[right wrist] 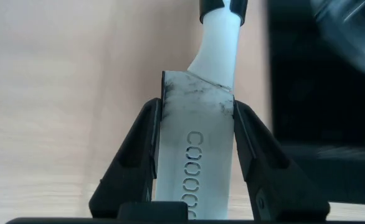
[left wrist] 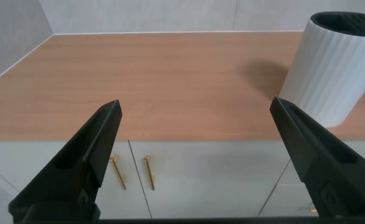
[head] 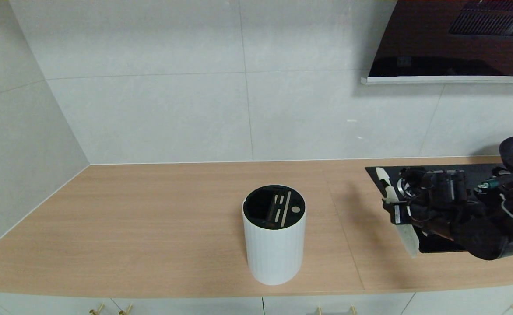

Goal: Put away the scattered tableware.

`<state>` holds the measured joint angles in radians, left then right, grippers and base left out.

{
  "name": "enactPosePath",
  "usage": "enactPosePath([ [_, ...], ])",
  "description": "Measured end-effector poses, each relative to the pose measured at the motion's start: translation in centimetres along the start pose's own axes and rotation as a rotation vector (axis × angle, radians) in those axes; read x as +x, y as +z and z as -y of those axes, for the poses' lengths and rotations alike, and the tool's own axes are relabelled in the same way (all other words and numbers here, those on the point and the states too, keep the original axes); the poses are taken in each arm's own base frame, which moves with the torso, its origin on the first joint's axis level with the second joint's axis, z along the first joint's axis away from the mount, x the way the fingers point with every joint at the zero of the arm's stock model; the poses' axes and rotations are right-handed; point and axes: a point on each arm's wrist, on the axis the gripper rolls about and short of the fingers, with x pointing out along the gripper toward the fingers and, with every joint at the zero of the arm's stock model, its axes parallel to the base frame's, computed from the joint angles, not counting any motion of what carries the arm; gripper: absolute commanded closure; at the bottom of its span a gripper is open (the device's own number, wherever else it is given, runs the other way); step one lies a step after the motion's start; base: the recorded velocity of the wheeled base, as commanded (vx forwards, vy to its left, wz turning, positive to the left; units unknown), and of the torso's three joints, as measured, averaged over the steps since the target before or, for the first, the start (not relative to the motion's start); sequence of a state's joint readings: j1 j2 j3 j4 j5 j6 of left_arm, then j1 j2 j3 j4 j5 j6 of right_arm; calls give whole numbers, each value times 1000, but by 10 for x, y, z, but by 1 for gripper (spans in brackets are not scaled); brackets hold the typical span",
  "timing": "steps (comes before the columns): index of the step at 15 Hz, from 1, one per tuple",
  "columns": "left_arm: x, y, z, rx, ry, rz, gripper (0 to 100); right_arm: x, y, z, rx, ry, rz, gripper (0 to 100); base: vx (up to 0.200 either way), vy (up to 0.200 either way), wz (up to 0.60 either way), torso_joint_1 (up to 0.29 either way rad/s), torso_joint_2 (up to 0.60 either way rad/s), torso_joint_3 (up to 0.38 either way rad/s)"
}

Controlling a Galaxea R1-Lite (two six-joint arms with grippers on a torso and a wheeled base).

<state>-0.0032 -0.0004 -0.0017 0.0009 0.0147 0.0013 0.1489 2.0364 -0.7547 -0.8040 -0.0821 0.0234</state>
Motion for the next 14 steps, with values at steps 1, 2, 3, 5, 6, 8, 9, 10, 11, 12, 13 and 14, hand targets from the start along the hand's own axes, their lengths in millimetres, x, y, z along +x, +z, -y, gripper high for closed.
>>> enactPosePath([
  [1, 0, 0, 0, 0, 0, 0, 0, -14, 11, -1, -3, 5, 31, 100, 0, 0, 0, 0, 0, 0],
  [2, 0, 0, 0, 0, 0, 0, 0, -30, 22, -3, -7, 13, 54, 100, 0, 0, 0, 0, 0, 0],
  [3, 0, 0, 0, 0, 0, 0, 0, -46, 31, -7, -14, 29, 70, 100, 0, 0, 0, 0, 0, 0],
  [5, 0, 0, 0, 12, -3, 1, 0, -77, 45, -22, -34, 81, 105, 100, 0, 0, 0, 0, 0, 0],
  [6, 0, 0, 0, 14, -4, 2, 0, -93, 49, -32, -50, 120, 120, 100, 0, 0, 0, 0, 0, 0],
  [8, -2, 6, 0, 6, -23, 20, 0, -118, 55, -47, -71, 173, 155, 100, 0, 0, 0, 0, 0, 0],
  [9, -5, 16, 1, -3, -49, 48, 0, -129, 58, -53, -77, 185, 180, 100, 0, 0, 0, 0, 0, 0],
  [10, -10, 32, 1, -9, -85, 83, 0, -138, 60, -58, -81, 190, 202, 100, 0, 0, 0, 0, 0, 0],
  [11, -13, 46, 2, -14, -116, 95, 0, -146, 61, -62, -84, 197, 222, 100, 0, 0, 0, 0, 0, 0],
  [12, -14, 62, 2, -15, -142, 100, 0, -156, 63, -67, -88, 215, 244, 100, 0, 0, 0, 0, 0, 0],
  [13, -11, 80, 3, -17, -169, 91, 0, -167, 64, -73, -96, 244, 255, 100, 0, 0, 0, 0, 0, 0],
  [14, -6, 95, 3, -18, -194, 70, 0, -175, 64, -77, -104, 271, 259, 100, 0, 0, 0, 0, 0, 0],
])
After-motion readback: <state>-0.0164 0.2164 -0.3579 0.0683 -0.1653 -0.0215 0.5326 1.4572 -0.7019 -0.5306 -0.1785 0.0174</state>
